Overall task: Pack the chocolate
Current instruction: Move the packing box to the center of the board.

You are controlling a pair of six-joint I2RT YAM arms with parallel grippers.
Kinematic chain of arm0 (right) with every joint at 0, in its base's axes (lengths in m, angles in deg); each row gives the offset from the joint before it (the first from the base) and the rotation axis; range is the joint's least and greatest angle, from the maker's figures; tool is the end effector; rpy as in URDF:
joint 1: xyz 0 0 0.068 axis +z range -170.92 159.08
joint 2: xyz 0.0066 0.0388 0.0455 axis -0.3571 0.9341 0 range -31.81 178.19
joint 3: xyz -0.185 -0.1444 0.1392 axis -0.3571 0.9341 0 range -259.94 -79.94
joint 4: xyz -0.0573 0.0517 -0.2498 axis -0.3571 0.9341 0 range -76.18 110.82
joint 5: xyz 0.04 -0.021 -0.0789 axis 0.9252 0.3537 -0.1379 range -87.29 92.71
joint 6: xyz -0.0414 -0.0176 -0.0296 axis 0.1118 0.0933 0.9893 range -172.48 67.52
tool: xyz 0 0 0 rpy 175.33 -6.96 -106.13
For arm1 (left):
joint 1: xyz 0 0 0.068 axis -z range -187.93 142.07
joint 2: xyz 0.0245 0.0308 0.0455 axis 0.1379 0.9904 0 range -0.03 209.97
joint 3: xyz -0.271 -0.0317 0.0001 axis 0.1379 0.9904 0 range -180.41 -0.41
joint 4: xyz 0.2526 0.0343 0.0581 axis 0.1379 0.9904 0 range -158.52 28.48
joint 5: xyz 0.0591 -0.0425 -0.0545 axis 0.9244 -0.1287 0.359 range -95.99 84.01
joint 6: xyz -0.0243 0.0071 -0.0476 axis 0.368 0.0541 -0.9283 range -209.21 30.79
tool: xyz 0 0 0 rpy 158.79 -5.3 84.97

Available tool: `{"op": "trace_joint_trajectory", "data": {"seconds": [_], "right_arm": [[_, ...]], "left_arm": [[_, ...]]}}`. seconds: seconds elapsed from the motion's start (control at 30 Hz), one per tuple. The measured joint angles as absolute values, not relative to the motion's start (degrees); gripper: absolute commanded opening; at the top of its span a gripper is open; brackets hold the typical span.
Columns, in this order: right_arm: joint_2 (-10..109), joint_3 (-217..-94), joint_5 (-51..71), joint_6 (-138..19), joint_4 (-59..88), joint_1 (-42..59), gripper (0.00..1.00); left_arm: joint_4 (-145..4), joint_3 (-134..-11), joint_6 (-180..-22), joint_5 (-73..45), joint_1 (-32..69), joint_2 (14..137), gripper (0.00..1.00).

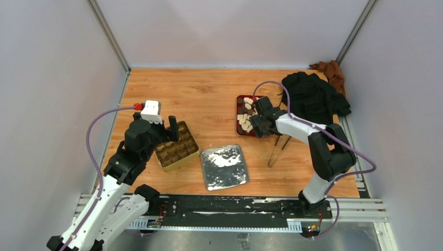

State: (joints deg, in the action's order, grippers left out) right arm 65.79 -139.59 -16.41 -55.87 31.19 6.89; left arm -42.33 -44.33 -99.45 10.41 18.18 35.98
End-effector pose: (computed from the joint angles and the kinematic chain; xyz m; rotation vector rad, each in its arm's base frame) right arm 0.3118 0.1512 0.1834 -0.3949 2.4388 -0.1930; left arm 0.1333 -0.0542 0.3280 0.0652 1.8786 -0.1656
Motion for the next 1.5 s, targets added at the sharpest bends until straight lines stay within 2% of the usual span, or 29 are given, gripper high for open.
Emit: {"op": "trace_joint_trajectory", "data": {"seconds": [0.37,0.53,0.77,1.13,1.5], "right_arm": [[49.53,-134.55,-13.56,-56.79,32.46,7.96,0.98],[42.16,-129.61,-12.25,-58.08,30.1,7.96,0.98],[34.66,-122.7,-9.7,-60.4,28.24,7.96,0.98],[28.37,-118.72,-7.31,-61.6,26.58,7.96,0.98],[26.42,-116.73,-6.48,-63.57,26.82,7.96,0.97]], "left_arm": [[-36.06,-46.47,-109.72,18.11,15.75,45.79,1.0],[-29.87,-46.93,-117.66,17.71,7.69,52.46,1.0],[-27.71,-43.45,-123.73,14.96,-0.24,51.78,1.0],[-33.41,-36.0,-130.88,7.22,-1.6,56.52,1.0],[-46.83,-36.18,-135.47,-3.16,-1.86,66.36,1.0]]}}
